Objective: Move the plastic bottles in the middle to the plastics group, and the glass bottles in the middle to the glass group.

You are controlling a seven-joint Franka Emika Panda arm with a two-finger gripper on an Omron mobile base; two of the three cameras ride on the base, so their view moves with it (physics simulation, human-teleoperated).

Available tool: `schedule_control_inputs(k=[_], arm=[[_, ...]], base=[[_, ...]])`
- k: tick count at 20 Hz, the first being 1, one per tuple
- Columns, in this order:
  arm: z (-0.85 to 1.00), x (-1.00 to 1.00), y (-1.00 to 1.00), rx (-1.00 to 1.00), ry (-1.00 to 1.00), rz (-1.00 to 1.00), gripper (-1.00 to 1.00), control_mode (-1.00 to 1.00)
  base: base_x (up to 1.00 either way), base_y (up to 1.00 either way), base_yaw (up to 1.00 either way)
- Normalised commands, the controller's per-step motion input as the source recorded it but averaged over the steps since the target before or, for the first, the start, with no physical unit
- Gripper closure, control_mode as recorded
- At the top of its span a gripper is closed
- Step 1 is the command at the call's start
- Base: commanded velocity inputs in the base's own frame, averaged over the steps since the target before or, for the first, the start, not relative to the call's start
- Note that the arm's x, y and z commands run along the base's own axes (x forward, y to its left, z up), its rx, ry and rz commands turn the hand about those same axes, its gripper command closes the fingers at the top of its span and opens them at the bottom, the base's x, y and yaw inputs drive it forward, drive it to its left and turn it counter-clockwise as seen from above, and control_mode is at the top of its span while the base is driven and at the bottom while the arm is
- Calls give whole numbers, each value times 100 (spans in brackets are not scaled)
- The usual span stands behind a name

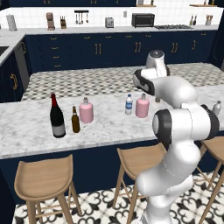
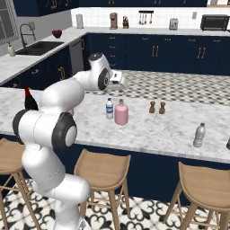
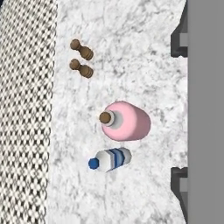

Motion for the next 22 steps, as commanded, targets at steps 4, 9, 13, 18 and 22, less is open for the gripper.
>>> schedule_control_inputs(k=[4, 9, 13, 18, 22], arm=[[-35, 55, -9, 6, 4, 12, -100, -100], [-32, 50, -18, 8, 0, 12, -100, -100], [-6, 20, -14, 1, 1, 6, -100, -100], [-19, 24, -2, 0, 5, 3, -100, -100], [-23, 15, 0, 0, 3, 1, -100, -100]], base=[[0, 0, 0], [0, 0, 0], [0, 0, 0], [0, 0, 0], [0, 0, 0]])
